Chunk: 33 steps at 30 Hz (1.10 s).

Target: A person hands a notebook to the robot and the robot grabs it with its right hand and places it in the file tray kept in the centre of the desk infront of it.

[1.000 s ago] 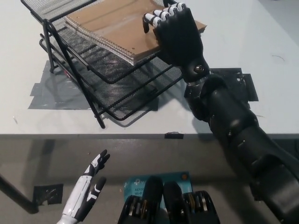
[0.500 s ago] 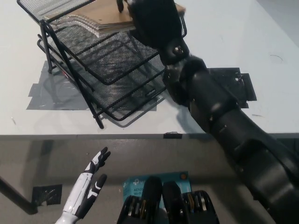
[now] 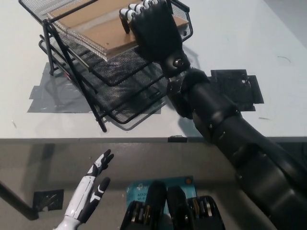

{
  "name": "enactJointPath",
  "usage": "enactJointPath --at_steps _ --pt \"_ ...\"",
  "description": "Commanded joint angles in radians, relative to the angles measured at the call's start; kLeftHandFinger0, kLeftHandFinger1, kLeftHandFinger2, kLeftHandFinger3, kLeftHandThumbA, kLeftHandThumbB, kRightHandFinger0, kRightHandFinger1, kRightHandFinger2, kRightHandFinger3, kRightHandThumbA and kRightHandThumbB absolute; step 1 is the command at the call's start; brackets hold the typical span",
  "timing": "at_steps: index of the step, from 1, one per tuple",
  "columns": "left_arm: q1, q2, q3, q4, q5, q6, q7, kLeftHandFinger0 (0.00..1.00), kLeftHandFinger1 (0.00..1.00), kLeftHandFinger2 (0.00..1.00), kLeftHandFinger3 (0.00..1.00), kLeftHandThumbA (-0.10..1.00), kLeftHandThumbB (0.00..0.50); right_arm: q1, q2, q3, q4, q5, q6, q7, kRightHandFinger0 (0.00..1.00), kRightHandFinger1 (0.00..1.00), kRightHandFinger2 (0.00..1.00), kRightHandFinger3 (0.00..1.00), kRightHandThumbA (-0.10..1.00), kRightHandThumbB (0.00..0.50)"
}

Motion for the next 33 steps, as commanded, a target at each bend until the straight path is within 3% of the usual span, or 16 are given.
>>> enactJointPath --at_steps 1,5,9,10,11,12,13,14,16,19,23,25,26,28,30,33 --pt "-0.016 0.014 -0.004 -0.027 0.016 -0.030 -0.001 1.00 1.00 1.00 1.00 1.00 0.261 -0.043 0.012 0.038 0.033 0.026 0.019 -0.066 0.00 0.00 0.10 0.24 0.53 0.000" --pt "-0.016 0.010 -0.003 -0.030 0.015 -0.025 0.001 1.00 1.00 1.00 1.00 1.00 0.264 -0.033 0.005 0.072 0.015 0.014 0.016 -0.042 0.00 0.00 0.03 0.10 0.45 0.000" --pt "-0.019 0.010 -0.006 -0.030 0.024 -0.019 -0.001 1.00 1.00 1.00 1.00 1.00 0.269 -0.028 -0.012 0.085 -0.047 0.032 0.006 0.079 0.00 0.00 0.18 0.12 0.65 0.000" --pt "-0.021 0.009 -0.006 -0.029 0.020 -0.016 -0.003 1.00 1.00 1.00 1.00 1.00 0.273 -0.005 -0.034 0.066 -0.161 0.082 -0.002 0.256 0.05 0.14 0.37 0.32 0.82 0.035" --pt "-0.022 0.009 -0.006 -0.029 0.018 -0.015 -0.004 1.00 1.00 1.00 1.00 1.00 0.273 0.007 -0.045 0.056 -0.221 0.108 -0.005 0.342 0.05 0.14 0.37 0.32 0.82 0.035" --pt "-0.023 0.010 -0.006 -0.038 0.017 -0.003 -0.009 1.00 1.00 1.00 1.00 1.00 0.272 0.053 -0.083 0.025 -0.442 0.231 0.021 0.617 0.24 0.31 0.54 0.61 0.75 0.168" --pt "-0.023 0.010 -0.007 -0.041 0.018 0.000 -0.010 1.00 1.00 1.00 1.00 1.00 0.271 0.067 -0.095 0.016 -0.511 0.271 0.036 0.698 0.19 0.27 0.49 0.61 0.74 0.184" --pt "-0.024 0.009 -0.006 -0.042 0.013 0.003 -0.012 1.00 1.00 1.00 1.00 1.00 0.276 0.081 -0.118 0.011 -0.621 0.346 0.081 0.832 0.33 0.43 0.63 0.71 0.72 0.268" --pt "-0.030 0.012 -0.007 -0.040 0.013 -0.001 -0.014 1.00 1.00 1.00 1.00 1.00 0.262 0.080 -0.194 0.032 -0.850 0.515 0.205 1.106 0.91 0.95 1.00 1.00 0.69 0.390" --pt "-0.035 0.017 -0.008 -0.040 0.016 -0.003 -0.017 1.00 1.00 1.00 1.00 1.00 0.257 0.003 -0.364 0.091 -1.169 0.762 0.463 1.479 1.00 1.00 1.00 1.00 0.81 0.496" --pt "-0.045 0.022 -0.003 -0.030 0.005 -0.012 -0.017 1.00 1.00 1.00 1.00 1.00 0.259 -0.173 -0.582 0.109 -1.366 1.073 0.667 1.767 1.00 1.00 1.00 1.00 1.00 0.482" --pt "-0.049 0.022 -0.001 -0.027 0.001 -0.012 -0.017 1.00 1.00 1.00 1.00 1.00 0.260 -0.221 -0.638 0.092 -1.387 1.171 0.693 1.824 1.00 1.00 1.00 1.00 1.00 0.458" --pt "-0.051 0.021 0.000 -0.026 0.001 -0.010 -0.017 1.00 1.00 1.00 1.00 1.00 0.260 -0.242 -0.670 0.080 -1.380 1.276 0.697 1.823 1.00 1.00 1.00 1.00 1.00 0.379" --pt "-0.054 0.020 0.002 -0.022 0.001 -0.009 -0.014 1.00 1.00 1.00 1.00 1.00 0.261 -0.264 -0.716 0.053 -1.374 1.423 0.697 1.807 1.00 1.00 1.00 1.00 1.00 0.385" --pt "-0.054 0.021 0.003 -0.020 0.003 -0.011 -0.013 1.00 1.00 1.00 1.00 1.00 0.247 -0.266 -0.744 0.032 -1.369 1.531 0.697 1.752 1.00 1.00 1.00 1.00 1.00 0.496" --pt "-0.050 0.023 0.000 -0.020 0.000 -0.008 -0.018 1.00 1.00 1.00 1.00 1.00 0.253 -0.246 -0.774 0.005 -1.390 1.713 0.697 1.651 1.00 1.00 1.00 1.00 1.00 0.450"
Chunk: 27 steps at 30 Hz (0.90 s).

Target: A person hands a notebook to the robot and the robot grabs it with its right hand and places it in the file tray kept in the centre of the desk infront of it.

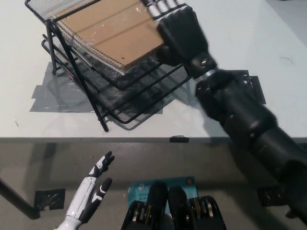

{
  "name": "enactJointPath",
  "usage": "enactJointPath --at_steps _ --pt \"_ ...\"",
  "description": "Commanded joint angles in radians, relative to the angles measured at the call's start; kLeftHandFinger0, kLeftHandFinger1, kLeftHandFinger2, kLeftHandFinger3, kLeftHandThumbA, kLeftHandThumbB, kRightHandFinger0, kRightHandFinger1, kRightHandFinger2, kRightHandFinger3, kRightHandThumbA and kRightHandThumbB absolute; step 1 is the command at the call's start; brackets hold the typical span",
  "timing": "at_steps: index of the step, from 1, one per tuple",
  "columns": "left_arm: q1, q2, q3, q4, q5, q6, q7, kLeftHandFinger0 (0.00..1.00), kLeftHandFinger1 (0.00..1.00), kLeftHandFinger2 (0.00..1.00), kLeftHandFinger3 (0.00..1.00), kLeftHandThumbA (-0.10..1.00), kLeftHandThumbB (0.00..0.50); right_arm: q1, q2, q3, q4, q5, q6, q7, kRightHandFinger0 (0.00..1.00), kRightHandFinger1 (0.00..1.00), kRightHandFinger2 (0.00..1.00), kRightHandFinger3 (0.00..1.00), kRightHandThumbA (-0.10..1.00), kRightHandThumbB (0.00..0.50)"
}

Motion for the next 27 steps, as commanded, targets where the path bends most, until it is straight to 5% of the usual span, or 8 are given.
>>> enactJointPath --at_steps 1,6,12,17,27 --pt "-0.043 0.022 -0.001 -0.043 -0.023 -0.014 -0.022 1.00 1.00 1.00 1.00 1.00 0.262 -0.392 -0.555 -0.073 -0.941 1.548 0.590 1.159 1.00 1.00 1.00 1.00 1.00 0.425" --pt "-0.041 0.020 0.000 -0.049 -0.017 0.000 -0.021 1.00 1.00 1.00 1.00 1.00 0.273 -0.368 -0.534 -0.112 -0.938 1.630 0.590 1.203 1.00 1.00 1.00 1.00 1.00 0.379" --pt "-0.061 0.015 0.002 -0.047 -0.010 0.002 -0.013 1.00 1.00 1.00 1.00 1.00 0.274 -0.392 -0.541 -0.095 -0.880 1.735 0.590 1.269 1.00 1.00 1.00 0.89 1.00 0.444" --pt "-0.062 0.021 -0.001 -0.055 -0.004 0.012 -0.019 1.00 1.00 1.00 1.00 1.00 0.265 -0.399 -0.562 -0.080 -0.875 1.780 0.590 1.308 1.00 1.00 1.00 0.92 1.00 0.495" --pt "-0.069 0.024 0.001 -0.053 -0.006 0.014 -0.020 1.00 1.00 1.00 1.00 1.00 0.269 -0.342 -0.680 -0.137 -0.954 1.825 0.590 1.330 1.00 1.00 1.00 0.89 1.00 0.500"
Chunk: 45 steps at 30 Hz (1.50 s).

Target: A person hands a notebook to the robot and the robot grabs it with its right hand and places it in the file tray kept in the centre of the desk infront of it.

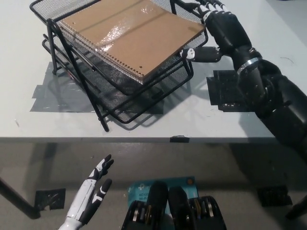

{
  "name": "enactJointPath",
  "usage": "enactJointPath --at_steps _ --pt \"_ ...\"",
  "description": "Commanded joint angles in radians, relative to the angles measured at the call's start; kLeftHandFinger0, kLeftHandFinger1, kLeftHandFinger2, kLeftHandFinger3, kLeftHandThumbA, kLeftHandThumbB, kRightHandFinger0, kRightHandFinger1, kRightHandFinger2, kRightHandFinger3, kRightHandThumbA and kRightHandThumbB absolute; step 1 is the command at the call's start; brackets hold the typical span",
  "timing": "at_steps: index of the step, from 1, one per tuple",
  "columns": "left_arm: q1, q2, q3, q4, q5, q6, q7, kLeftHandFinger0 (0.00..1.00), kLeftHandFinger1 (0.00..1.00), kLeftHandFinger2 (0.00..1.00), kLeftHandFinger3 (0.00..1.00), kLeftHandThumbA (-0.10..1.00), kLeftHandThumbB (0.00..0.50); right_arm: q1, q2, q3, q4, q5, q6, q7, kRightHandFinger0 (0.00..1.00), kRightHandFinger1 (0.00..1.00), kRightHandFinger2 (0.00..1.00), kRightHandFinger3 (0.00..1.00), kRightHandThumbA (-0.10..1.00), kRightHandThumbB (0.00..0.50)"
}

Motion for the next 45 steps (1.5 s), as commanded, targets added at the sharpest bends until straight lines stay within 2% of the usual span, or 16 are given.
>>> enactJointPath --at_steps 1,6,13,18,23,24,26,27,30,31,32,34,35,37,39,45 --pt "-0.067 0.025 0.002 -0.084 -0.008 -0.003 -0.021 1.00 1.00 1.00 1.00 1.00 0.266 -0.384 -0.511 -0.142 -0.759 1.324 0.461 0.900 1.00 1.00 1.00 0.88 1.00 0.500" --pt "-0.058 0.022 0.003 -0.075 -0.016 -0.006 -0.018 1.00 1.00 1.00 1.00 1.00 0.276 -0.325 -0.581 -0.200 -0.809 1.373 0.461 0.900 1.00 1.00 1.00 0.90 1.00 0.474" --pt "-0.054 0.024 0.006 -0.071 -0.011 -0.005 -0.014 1.00 1.00 1.00 1.00 1.00 0.272 -0.253 -0.678 -0.284 -0.874 1.459 0.461 0.830 1.00 1.00 1.00 0.80 1.00 0.444" --pt "-0.054 0.022 0.006 -0.065 -0.015 -0.010 -0.012 1.00 1.00 1.00 1.00 1.00 0.269 -0.214 -0.731 -0.364 -0.865 1.493 0.461 0.881 1.00 1.00 1.00 0.87 1.00 0.494" --pt "-0.056 0.024 0.003 -0.065 -0.007 -0.006 -0.013 1.00 1.00 1.00 1.00 1.00 0.265 -0.147 -0.835 -0.421 -0.899 1.568 0.461 0.847 1.00 1.00 1.00 0.78 1.00 0.500" --pt "-0.057 0.024 0.003 -0.066 -0.007 -0.006 -0.013 1.00 1.00 1.00 1.00 1.00 0.265 -0.111 -0.828 -0.482 -0.904 1.520 0.440 0.887 1.00 1.00 1.00 0.79 1.00 0.456" --pt "-0.058 0.024 0.003 -0.066 -0.008 -0.006 -0.013 1.00 1.00 1.00 1.00 1.00 0.265 -0.076 -0.801 -0.550 -0.898 1.462 0.414 0.946 1.00 1.00 1.00 0.80 1.00 0.445" --pt "-0.061 0.024 0.005 -0.063 -0.016 -0.008 -0.015 1.00 1.00 1.00 1.00 1.00 0.265 0.010 -0.794 -0.621 -0.904 1.498 0.364 0.969 1.00 1.00 1.00 0.86 1.00 0.494" --pt "-0.061 0.024 0.007 -0.061 -0.021 -0.013 -0.014 1.00 1.00 1.00 1.00 1.00 0.258 0.127 -0.792 -0.708 -0.948 1.597 0.344 0.930 1.00 1.00 1.00 0.86 1.00 0.497" --pt "-0.059 0.026 0.008 -0.062 -0.018 -0.012 -0.013 1.00 1.00 1.00 1.00 1.00 0.265 0.230 -0.791 -0.776 -1.005 1.654 0.317 0.874 1.00 1.00 1.00 0.94 1.00 0.500" --pt "-0.059 0.026 0.007 -0.061 -0.016 -0.012 -0.012 1.00 1.00 1.00 1.00 1.00 0.266 0.288 -0.794 -0.812 -1.036 1.644 0.280 0.863 1.00 1.00 1.00 1.00 1.00 0.500" --pt "-0.056 0.026 0.006 -0.060 -0.013 -0.012 -0.011 1.00 1.00 1.00 1.00 1.00 0.266 0.382 -0.795 -0.856 -1.095 1.568 0.185 0.838 1.00 1.00 1.00 1.00 1.00 0.500" --pt "-0.050 0.026 0.006 -0.063 -0.014 -0.008 -0.013 1.00 1.00 1.00 1.00 1.00 0.266 0.472 -0.770 -0.861 -1.172 1.473 0.068 0.771 1.00 1.00 1.00 1.00 1.00 0.496" --pt "-0.048 0.025 0.006 -0.064 -0.013 -0.007 -0.012 1.00 1.00 1.00 1.00 1.00 0.265 0.554 -0.728 -0.849 -1.244 1.412 -0.014 0.679 1.00 1.00 1.00 1.00 1.00 0.500" --pt "-0.043 0.021 0.007 -0.060 -0.008 -0.016 -0.005 1.00 1.00 1.00 1.00 1.00 0.265 0.686 -0.609 -0.762 -1.337 1.338 -0.107 0.535 1.00 1.00 1.00 1.00 1.00 0.481" --pt "-0.030 0.012 0.010 -0.051 -0.021 -0.040 0.006 1.00 1.00 1.00 1.00 1.00 0.281 0.886 -0.303 -0.504 -1.382 1.122 -0.095 0.383 1.00 1.00 1.00 1.00 1.00 0.500"
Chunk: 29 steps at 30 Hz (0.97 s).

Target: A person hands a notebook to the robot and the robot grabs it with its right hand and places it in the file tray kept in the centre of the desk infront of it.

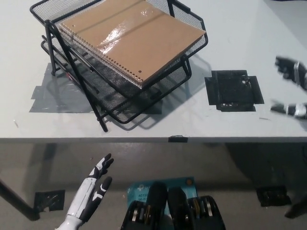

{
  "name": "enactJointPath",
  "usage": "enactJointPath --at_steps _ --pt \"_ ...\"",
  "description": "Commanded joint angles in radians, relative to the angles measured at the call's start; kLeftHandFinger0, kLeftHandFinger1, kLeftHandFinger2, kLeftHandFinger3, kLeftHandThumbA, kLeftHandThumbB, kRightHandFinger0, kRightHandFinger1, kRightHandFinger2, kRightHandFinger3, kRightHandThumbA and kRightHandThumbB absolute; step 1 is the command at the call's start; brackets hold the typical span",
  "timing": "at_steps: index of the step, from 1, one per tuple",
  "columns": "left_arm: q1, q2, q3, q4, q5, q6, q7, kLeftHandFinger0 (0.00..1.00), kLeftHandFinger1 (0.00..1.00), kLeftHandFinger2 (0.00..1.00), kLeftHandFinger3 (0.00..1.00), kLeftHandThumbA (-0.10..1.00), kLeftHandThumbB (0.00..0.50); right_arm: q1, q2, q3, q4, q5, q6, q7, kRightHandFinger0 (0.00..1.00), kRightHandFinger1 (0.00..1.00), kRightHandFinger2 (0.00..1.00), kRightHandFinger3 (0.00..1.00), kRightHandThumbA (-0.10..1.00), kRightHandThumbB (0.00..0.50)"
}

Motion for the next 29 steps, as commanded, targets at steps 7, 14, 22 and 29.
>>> enactJointPath --at_steps 7,14,22,29 --pt "-0.001 0.006 0.012 -0.050 -0.034 -0.092 0.015 1.00 1.00 1.00 1.00 1.00 0.329 0.501 0.382 -0.034 -0.592 0.011 -0.178 -0.150 1.00 1.00 1.00 1.00 1.00 0.480" --pt "0.013 -0.001 0.018 -0.026 -0.064 -0.129 0.014 1.00 1.00 1.00 1.00 1.00 0.403 0.550 0.656 0.006 -0.244 -0.068 -0.210 -0.124 1.00 1.00 1.00 1.00 1.00 0.389" --pt "0.026 -0.004 0.031 -0.018 -0.085 -0.161 0.020 1.00 1.00 1.00 1.00 1.00 0.418 0.542 0.711 -0.035 -0.128 -0.113 -0.227 -0.068 1.00 1.00 1.00 1.00 1.00 0.348" --pt "0.031 -0.007 0.048 -0.017 -0.042 -0.170 0.051 1.00 1.00 1.00 1.00 1.00 0.415 0.545 0.722 -0.047 -0.119 -0.114 -0.231 -0.064 1.00 1.00 1.00 1.00 1.00 0.323"
